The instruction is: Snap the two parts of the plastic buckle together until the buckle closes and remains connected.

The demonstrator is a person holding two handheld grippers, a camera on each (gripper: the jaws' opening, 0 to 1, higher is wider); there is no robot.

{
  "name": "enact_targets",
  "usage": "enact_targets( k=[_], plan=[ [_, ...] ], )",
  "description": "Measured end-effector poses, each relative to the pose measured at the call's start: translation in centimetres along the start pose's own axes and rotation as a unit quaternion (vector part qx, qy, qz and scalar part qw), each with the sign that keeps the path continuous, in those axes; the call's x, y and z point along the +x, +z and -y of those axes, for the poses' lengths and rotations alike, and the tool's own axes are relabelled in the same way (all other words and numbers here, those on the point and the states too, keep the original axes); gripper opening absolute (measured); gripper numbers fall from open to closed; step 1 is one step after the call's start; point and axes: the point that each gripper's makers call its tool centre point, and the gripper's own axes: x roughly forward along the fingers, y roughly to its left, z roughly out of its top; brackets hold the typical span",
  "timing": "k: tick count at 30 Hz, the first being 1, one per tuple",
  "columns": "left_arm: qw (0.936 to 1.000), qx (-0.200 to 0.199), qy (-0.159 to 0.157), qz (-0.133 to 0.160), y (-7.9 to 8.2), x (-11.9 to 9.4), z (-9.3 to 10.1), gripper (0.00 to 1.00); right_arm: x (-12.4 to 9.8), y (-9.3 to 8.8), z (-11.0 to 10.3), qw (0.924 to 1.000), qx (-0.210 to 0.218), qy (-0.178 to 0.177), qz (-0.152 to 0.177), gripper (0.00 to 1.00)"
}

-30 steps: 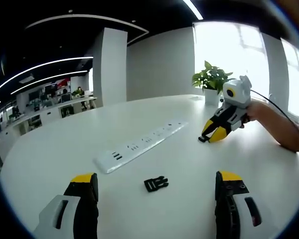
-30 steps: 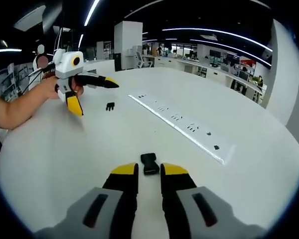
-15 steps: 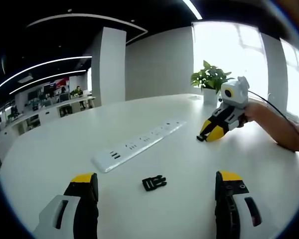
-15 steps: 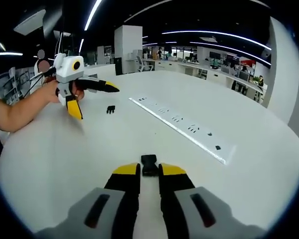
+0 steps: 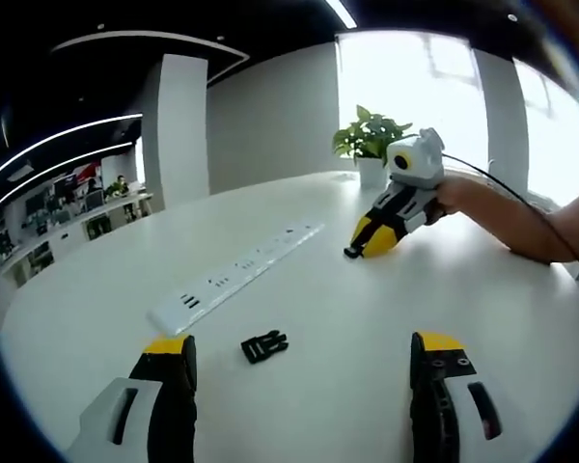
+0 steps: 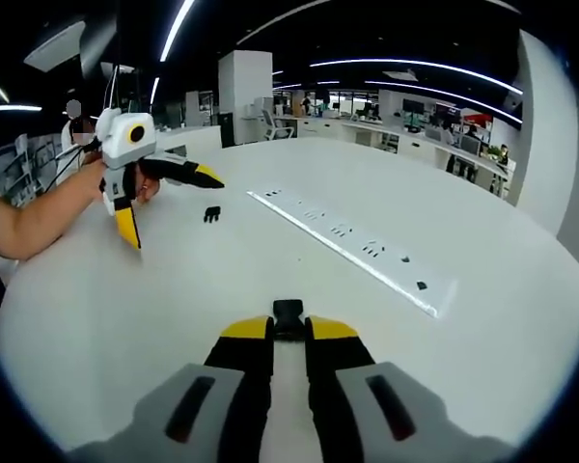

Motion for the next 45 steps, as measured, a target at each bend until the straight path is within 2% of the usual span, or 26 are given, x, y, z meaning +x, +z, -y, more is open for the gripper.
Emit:
enact_targets(
  k=[4, 8, 11, 13, 15, 17, 20, 23, 25, 27, 29, 32, 40, 45],
  plan=[
    [0.9987, 0.033, -0.038, -0.010, -0.1, -0.4, 1.7, 0.94, 0.0, 0.0, -0.1, 1.0000, 0.001, 0.001, 0.001, 0.12],
    [0.9979, 0.033, -0.055, 0.008, 0.6, -1.0, 2.1, 0.93, 0.0, 0.0, -0.1, 1.0000, 0.008, 0.002, 0.004, 0.11],
    [0.9961, 0.044, -0.077, -0.005, 0.4, -0.9, 2.2, 0.91, 0.0, 0.0, -0.1, 0.9999, 0.009, 0.004, 0.005, 0.11],
    [0.9913, 0.073, -0.107, -0.024, -0.2, -0.9, 2.6, 0.90, 0.0, 0.0, -0.1, 0.9999, 0.009, 0.004, 0.004, 0.11],
    [0.9870, 0.078, -0.132, -0.046, -0.7, -1.0, 2.8, 0.90, 0.1, 0.0, -0.2, 0.9999, 0.011, 0.004, 0.005, 0.11],
    [0.9830, 0.082, -0.155, -0.053, -0.5, -1.3, 3.0, 0.90, 0.1, 0.1, -0.2, 0.9999, 0.011, 0.004, 0.006, 0.11],
    [0.9807, 0.079, -0.170, -0.055, 0.1, -1.5, 2.8, 0.91, 0.1, 0.1, -0.2, 0.9999, 0.013, 0.004, 0.007, 0.11],
    [0.9748, 0.074, -0.200, -0.066, 0.3, -1.9, 3.2, 0.91, 0.2, 0.1, -0.1, 0.9999, 0.012, 0.004, 0.007, 0.11],
    [0.9726, 0.065, -0.208, -0.080, 0.0, -1.9, 2.7, 0.91, 0.2, 0.1, -0.2, 0.9999, 0.013, 0.004, 0.007, 0.11],
    [0.9712, 0.084, -0.198, -0.102, -0.5, -1.7, 1.6, 0.93, 0.2, 0.1, -0.2, 0.9999, 0.012, 0.004, 0.007, 0.11],
    [0.9704, 0.083, -0.198, -0.109, -0.6, -1.4, 0.9, 0.93, 0.2, 0.1, -0.2, 0.9999, 0.014, 0.005, 0.008, 0.11],
    [0.9666, 0.063, -0.224, -0.108, -0.5, -1.4, 1.3, 0.92, 0.2, 0.1, -0.2, 0.9998, 0.014, 0.005, 0.008, 0.11],
    [0.9649, 0.053, -0.231, -0.113, -1.4, -1.1, 1.5, 0.90, 0.1, 0.1, -0.4, 0.9998, 0.013, 0.006, 0.009, 0.11],
    [0.9641, 0.051, -0.238, -0.106, -1.3, -1.2, 2.1, 0.88, 0.0, 0.1, -0.5, 0.9999, 0.012, 0.006, 0.009, 0.11]
  ],
)
